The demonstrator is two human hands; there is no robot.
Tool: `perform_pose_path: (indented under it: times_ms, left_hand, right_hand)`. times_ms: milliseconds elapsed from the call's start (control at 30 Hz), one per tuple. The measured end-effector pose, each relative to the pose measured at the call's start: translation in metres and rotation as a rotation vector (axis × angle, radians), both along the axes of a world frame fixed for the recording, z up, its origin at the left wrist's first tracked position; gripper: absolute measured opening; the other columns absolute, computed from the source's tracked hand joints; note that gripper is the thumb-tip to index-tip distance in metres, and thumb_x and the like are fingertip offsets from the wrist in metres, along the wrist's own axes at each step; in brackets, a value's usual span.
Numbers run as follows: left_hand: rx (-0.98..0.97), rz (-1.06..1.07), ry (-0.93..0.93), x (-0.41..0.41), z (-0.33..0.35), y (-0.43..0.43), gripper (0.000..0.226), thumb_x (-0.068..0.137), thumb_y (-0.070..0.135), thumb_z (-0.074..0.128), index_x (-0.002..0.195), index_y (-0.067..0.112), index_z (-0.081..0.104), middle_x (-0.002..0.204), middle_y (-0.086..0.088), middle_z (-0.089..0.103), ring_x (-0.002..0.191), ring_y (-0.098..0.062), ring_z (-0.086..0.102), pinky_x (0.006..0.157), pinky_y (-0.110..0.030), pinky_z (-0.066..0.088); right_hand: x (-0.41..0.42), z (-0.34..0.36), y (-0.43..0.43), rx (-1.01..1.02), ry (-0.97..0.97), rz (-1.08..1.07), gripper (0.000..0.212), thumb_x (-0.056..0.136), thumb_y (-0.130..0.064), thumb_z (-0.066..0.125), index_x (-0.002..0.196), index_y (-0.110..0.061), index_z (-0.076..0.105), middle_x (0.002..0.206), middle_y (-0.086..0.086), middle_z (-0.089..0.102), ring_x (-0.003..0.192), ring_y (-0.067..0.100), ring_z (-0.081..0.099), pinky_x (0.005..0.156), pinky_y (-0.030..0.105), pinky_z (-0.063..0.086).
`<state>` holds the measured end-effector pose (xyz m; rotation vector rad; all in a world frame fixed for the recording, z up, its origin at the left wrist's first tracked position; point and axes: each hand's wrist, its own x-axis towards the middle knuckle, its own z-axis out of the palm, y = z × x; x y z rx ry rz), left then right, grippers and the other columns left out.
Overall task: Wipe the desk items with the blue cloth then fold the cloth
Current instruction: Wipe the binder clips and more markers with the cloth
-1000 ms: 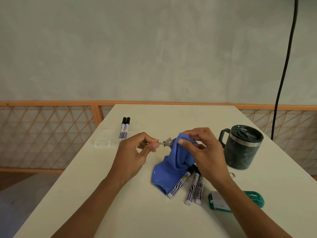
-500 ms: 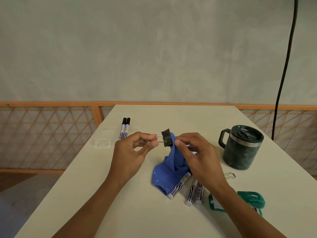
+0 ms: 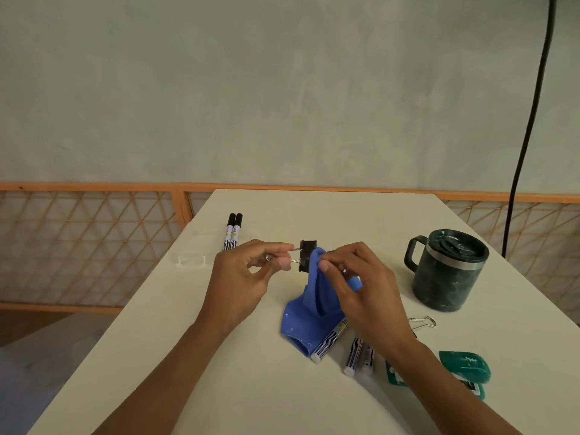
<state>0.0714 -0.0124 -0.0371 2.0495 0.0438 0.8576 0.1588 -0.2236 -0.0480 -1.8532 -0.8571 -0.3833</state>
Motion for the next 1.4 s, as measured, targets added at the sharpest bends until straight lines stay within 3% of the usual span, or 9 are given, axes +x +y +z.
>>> perform_pose_path:
  times_ms: [200,433,567,700,967,1100,1233,1400]
  left_hand:
    - [-0.052,-0.034,0.042,0.000,-0.001,-0.012,0.018,0.096,0.017,0.082,0.112,0.025,0.084,0.095,0.012,0.081,0.087,-0.013,0.080,0.087,-0.023,0.060]
    - [-0.152,-0.008,0.064,-0.002,0.002,-0.014,0.013,0.097,0.016,0.080,0.109,0.020,0.084,0.084,0.007,0.082,0.082,-0.009,0.081,0.082,-0.013,0.057]
    - [-0.235,-0.004,0.037,-0.002,0.005,-0.019,0.011,0.098,0.015,0.078,0.108,0.014,0.082,0.082,0.002,0.082,0.082,-0.012,0.081,0.079,-0.013,0.058]
    - [-0.309,0.021,0.012,-0.001,0.005,-0.016,0.008,0.100,0.013,0.076,0.107,0.013,0.078,0.087,-0.001,0.081,0.081,-0.017,0.082,0.079,-0.021,0.062]
    - [-0.179,0.009,0.004,-0.001,0.004,-0.020,0.015,0.104,0.020,0.071,0.118,0.020,0.071,0.089,0.005,0.081,0.082,-0.016,0.081,0.084,-0.026,0.062]
    - [-0.171,0.068,-0.018,-0.002,0.006,-0.015,0.009,0.103,0.020,0.072,0.110,0.015,0.071,0.089,0.010,0.081,0.081,-0.014,0.080,0.084,-0.030,0.065]
    - [-0.121,0.069,-0.045,-0.004,0.007,-0.014,0.005,0.103,0.016,0.072,0.107,0.014,0.073,0.089,0.010,0.081,0.082,-0.014,0.081,0.083,-0.031,0.065]
    - [-0.059,0.035,-0.040,-0.004,0.008,-0.016,0.002,0.103,0.015,0.072,0.103,0.017,0.073,0.087,0.010,0.080,0.081,-0.017,0.081,0.082,-0.041,0.066]
  right_hand:
    - [0.004,0.003,-0.004,0.042,-0.058,-0.067,0.017,0.101,-0.028,0.075,0.116,-0.031,0.078,0.109,-0.019,0.067,0.098,0.007,0.067,0.080,0.016,0.053]
    - [0.008,-0.008,-0.001,-0.062,-0.362,-0.086,0.034,0.101,-0.023,0.072,0.135,-0.024,0.072,0.117,-0.007,0.068,0.093,0.008,0.065,0.076,0.022,0.057]
    - [0.016,-0.014,-0.002,-0.135,-0.482,-0.098,0.027,0.099,-0.014,0.075,0.126,-0.016,0.078,0.116,0.001,0.069,0.089,0.018,0.068,0.066,0.034,0.061]
    - [0.016,-0.020,0.001,-0.231,-0.508,-0.024,0.024,0.100,-0.011,0.074,0.123,-0.019,0.078,0.118,0.000,0.067,0.090,0.018,0.066,0.068,0.034,0.058]
    - [0.020,-0.010,-0.003,-0.261,-0.553,-0.104,0.027,0.106,-0.017,0.056,0.125,-0.015,0.075,0.115,0.003,0.066,0.087,0.021,0.065,0.061,0.037,0.058]
    - [0.008,-0.009,-0.001,-0.315,-0.600,-0.052,0.036,0.098,-0.008,0.066,0.133,-0.017,0.071,0.117,0.004,0.064,0.091,0.025,0.062,0.062,0.041,0.056]
    - [-0.003,-0.014,0.009,-0.376,-0.628,0.027,0.041,0.086,0.001,0.071,0.123,-0.016,0.073,0.115,0.004,0.063,0.090,0.028,0.063,0.062,0.042,0.055]
    - [0.005,-0.006,0.004,-0.350,-0.612,-0.049,0.035,0.096,-0.015,0.051,0.122,-0.017,0.073,0.113,0.003,0.062,0.087,0.026,0.058,0.065,0.034,0.049]
